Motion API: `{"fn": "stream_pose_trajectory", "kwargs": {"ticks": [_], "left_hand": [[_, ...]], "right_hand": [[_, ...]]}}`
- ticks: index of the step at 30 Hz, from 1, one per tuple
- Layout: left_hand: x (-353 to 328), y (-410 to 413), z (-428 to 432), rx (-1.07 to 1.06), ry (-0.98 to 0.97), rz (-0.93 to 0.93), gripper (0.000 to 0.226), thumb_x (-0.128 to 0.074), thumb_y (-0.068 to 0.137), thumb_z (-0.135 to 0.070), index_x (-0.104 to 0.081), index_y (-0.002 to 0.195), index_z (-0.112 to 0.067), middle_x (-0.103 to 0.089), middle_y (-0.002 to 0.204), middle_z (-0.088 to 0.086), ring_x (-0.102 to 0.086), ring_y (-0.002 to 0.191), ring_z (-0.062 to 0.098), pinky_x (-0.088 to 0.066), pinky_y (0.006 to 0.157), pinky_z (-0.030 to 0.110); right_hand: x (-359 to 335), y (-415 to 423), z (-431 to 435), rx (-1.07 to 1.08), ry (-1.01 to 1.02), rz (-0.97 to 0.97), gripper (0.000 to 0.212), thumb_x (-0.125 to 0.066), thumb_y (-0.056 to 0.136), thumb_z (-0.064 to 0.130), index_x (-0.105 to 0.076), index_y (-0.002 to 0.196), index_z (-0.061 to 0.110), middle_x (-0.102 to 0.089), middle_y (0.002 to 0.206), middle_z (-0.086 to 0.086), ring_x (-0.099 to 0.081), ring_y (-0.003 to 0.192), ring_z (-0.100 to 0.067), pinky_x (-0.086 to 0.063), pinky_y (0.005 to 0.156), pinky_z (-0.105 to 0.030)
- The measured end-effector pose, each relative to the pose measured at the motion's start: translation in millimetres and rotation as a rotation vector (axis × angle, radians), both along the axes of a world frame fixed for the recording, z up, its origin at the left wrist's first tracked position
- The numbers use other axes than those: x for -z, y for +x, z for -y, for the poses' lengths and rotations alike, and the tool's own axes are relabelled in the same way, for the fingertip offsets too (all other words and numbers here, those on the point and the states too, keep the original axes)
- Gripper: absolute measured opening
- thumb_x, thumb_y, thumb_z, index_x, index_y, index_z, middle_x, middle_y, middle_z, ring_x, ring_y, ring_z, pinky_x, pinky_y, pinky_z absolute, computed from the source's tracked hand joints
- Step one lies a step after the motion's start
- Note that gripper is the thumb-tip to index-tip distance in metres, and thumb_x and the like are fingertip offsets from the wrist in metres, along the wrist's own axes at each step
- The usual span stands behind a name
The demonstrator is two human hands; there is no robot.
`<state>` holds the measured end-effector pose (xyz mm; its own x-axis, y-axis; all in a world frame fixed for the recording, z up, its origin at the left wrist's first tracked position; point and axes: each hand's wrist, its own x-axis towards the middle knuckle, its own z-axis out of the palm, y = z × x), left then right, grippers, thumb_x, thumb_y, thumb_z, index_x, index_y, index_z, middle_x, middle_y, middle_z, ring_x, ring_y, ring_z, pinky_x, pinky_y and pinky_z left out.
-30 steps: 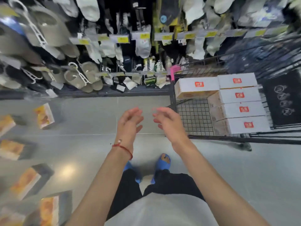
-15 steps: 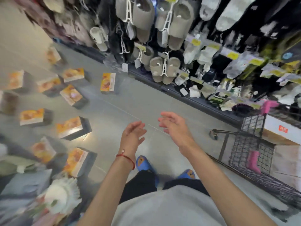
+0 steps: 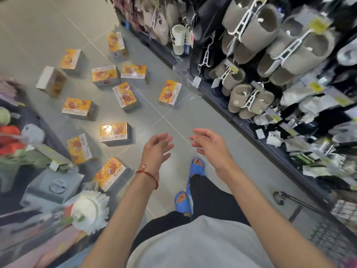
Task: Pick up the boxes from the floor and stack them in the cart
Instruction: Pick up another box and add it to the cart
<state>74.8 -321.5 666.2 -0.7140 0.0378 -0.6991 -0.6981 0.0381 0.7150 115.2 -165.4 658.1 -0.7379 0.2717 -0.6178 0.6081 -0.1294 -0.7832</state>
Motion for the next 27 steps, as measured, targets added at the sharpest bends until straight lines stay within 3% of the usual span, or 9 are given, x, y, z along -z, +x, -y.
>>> {"fn": "stream_pose_trajectory", "kwargs": {"ticks": [14,22,27], "left_hand": [[33.5,-220.5,-43.6,-0.147,-0.018,0.088,0.024,-0.053,0.101,-0.016,-0.062,0.123,-0.018,-0.07,0.119,-0.002,-0.067,0.11,0.018,-0.05,0.101,0.037],[51.0,-323.2,-44.2,-0.272,0.004,0.17,0.025,-0.051,0.101,-0.01,-0.061,0.123,-0.013,-0.069,0.122,0.004,-0.066,0.113,0.024,-0.049,0.104,0.041],[82.9,-399.0,-26.2,-0.291,0.0,0.227,0.025,-0.051,0.1,-0.008,-0.061,0.123,-0.012,-0.069,0.122,0.007,-0.066,0.105,0.022,-0.05,0.099,0.039]], "right_hand": [[31.2,-240.7,-41.3,-0.083,-0.056,0.118,0.028,-0.058,0.102,0.016,-0.065,0.128,0.019,-0.072,0.119,-0.002,-0.07,0.107,-0.014,-0.054,0.1,-0.032],[43.5,-352.1,-45.0,-0.159,-0.031,0.199,0.022,-0.057,0.102,0.016,-0.064,0.123,0.021,-0.072,0.119,-0.003,-0.07,0.105,-0.013,-0.053,0.091,-0.026],[68.0,-428.8,-29.3,-0.156,-0.006,0.247,0.023,-0.059,0.101,0.017,-0.064,0.123,0.02,-0.073,0.116,-0.003,-0.069,0.098,-0.011,-0.053,0.085,-0.025]]}}
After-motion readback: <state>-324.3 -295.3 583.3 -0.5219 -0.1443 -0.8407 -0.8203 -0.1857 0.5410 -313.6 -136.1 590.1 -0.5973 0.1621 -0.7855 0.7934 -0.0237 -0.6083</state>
